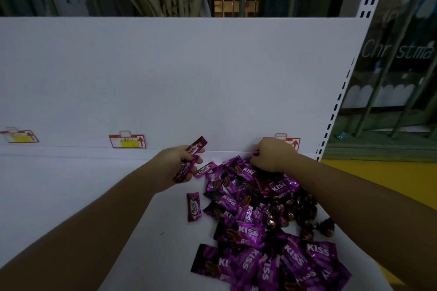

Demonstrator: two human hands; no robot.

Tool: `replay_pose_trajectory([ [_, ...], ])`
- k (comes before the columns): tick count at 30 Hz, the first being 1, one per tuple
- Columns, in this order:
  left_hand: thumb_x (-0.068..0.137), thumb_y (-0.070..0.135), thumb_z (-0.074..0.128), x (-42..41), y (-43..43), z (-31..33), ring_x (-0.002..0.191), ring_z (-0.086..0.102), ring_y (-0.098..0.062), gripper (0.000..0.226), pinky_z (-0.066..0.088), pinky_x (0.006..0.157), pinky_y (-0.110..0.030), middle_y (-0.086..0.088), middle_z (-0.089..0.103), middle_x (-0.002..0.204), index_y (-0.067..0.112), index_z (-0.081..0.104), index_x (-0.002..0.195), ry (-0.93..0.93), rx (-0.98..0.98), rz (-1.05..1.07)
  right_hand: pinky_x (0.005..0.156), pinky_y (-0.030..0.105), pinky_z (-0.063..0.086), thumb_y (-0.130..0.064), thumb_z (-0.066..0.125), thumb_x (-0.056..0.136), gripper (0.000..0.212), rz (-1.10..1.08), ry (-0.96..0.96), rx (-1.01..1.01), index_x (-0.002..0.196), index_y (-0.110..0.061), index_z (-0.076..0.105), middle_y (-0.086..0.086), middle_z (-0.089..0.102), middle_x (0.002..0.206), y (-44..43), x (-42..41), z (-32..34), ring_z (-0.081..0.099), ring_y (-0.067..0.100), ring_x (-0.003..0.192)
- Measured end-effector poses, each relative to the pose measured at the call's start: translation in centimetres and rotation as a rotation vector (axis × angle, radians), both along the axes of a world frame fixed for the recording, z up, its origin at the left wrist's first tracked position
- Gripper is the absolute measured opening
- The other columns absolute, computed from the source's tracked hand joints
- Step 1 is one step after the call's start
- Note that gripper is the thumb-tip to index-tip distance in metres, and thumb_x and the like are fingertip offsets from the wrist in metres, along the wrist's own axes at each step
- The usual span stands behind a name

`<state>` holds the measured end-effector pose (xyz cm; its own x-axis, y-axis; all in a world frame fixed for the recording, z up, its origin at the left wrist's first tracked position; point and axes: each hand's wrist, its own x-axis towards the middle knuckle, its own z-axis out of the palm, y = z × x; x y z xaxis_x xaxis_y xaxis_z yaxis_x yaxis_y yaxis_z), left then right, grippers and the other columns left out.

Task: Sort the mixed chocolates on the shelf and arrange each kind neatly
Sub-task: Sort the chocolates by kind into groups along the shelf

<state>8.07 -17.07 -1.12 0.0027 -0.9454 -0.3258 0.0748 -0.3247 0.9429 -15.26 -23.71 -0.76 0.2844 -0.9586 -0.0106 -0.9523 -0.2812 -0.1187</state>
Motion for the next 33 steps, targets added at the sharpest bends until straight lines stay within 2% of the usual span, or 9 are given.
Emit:
replay_pose_trajectory([
  [5,0.094,0.024,0.048,1.1,0.3,-0.3,0.054,0.05,-0.013,0.023,0.04,0.04,-0.019,-0.004,0.057,0.075,0.009,0.062,0.102,-0.003,0.056,0.031,0.05,0.025,0.036,-0.028,0.057,0.084,0.031,-0.035,-0.007,0.05,0.058,-0.015,0.046,0.001,0.048,0.063,0.1,0.3,0.1,0.046,0.014,0.057],
  [9,0.09,0.046,0.052,1.2,0.8,-0.4,0.055,0.052,-0.012,0.039,0.041,0.042,-0.02,-0.003,0.058,0.072,0.01,0.062,0.099,-0.052,0.048,0.048,0.053,0.024,0.036,-0.03,0.053,0.085,0.025,-0.05,-0.105,-0.07,0.068,-0.012,0.058,0.003,0.056,0.069,0.2,0.2,-0.4,0.053,0.02,0.065],
  [13,0.095,0.03,0.049,1.8,1.5,-0.8,0.059,0.056,-0.016,0.029,0.046,0.048,-0.025,-0.01,0.063,0.083,0.003,0.057,0.105,-0.3,-0.015,-0.012,0.048,0.025,0.027,-0.037,0.051,0.092,0.038,-0.037,-0.407,-0.17,0.059,-0.018,0.048,-0.001,0.051,0.057,1.2,-0.4,0.5,0.049,0.015,0.056],
  [15,0.097,0.019,0.046,2.2,1.8,-0.9,0.061,0.059,-0.019,0.022,0.049,0.051,-0.029,-0.013,0.066,0.086,0.002,0.055,0.106,-0.444,-0.033,-0.044,0.051,0.029,0.033,-0.028,0.047,0.094,0.032,-0.043,-0.511,-0.17,0.064,-0.016,0.048,0.002,0.054,0.061,1.3,-1.1,1.1,0.052,0.021,0.062],
  [19,0.095,0.004,0.044,2.1,2.3,-0.7,0.063,0.066,-0.022,0.02,0.054,0.05,-0.028,-0.017,0.066,0.094,0.013,0.055,0.108,-0.617,0.013,-0.107,0.074,0.045,0.054,-0.011,0.049,0.092,0.014,-0.102,-0.742,-0.013,0.082,-0.003,0.055,0.02,0.063,0.084,1.0,-1.8,1.6,0.064,0.036,0.079],
  [22,0.092,-0.004,0.037,1.5,2.5,-1.1,0.062,0.062,-0.017,0.038,0.049,0.045,-0.021,-0.011,0.061,0.097,0.026,0.056,0.105,-0.81,-0.01,-0.181,0.065,0.04,0.057,-0.001,0.051,0.092,0.009,-0.097,-0.913,0.206,0.096,0.002,0.059,0.017,0.062,0.083,1.4,-1.9,1.6,0.063,0.028,0.065],
  [25,0.089,-0.009,0.032,0.6,2.8,-1.6,0.054,0.051,-0.016,0.048,0.04,0.038,-0.017,-0.009,0.059,0.091,0.028,0.054,0.109,-0.91,-0.074,-0.257,0.061,0.027,0.043,-0.012,0.046,0.094,0.018,-0.07,-0.622,0.19,0.083,-0.008,0.059,0.008,0.059,0.077,1.8,-2.0,1.7,0.053,0.019,0.065],
  [30,0.088,-0.008,0.031,-0.4,3.0,-1.2,0.052,0.047,-0.017,0.047,0.039,0.037,-0.019,-0.005,0.056,0.075,0.022,0.065,0.102,-0.982,-0.09,-0.244,0.052,0.026,0.032,-0.072,0.047,0.078,0.065,0.109,-0.057,0.156,0.057,-0.011,0.046,0.001,0.037,0.053,3.3,-2.0,1.7,0.04,0.014,0.049],
  [33,0.09,-0.003,0.034,-0.6,3.1,-1.1,0.055,0.046,-0.013,0.04,0.036,0.034,-0.017,-0.005,0.059,0.078,0.013,0.071,0.098,-1.05,-0.077,-0.222,0.049,0.025,0.031,-0.063,0.062,0.075,0.057,0.151,0.069,0.148,0.053,-0.014,0.041,-0.001,0.037,0.053,3.9,-1.8,1.3,0.038,0.012,0.049],
])
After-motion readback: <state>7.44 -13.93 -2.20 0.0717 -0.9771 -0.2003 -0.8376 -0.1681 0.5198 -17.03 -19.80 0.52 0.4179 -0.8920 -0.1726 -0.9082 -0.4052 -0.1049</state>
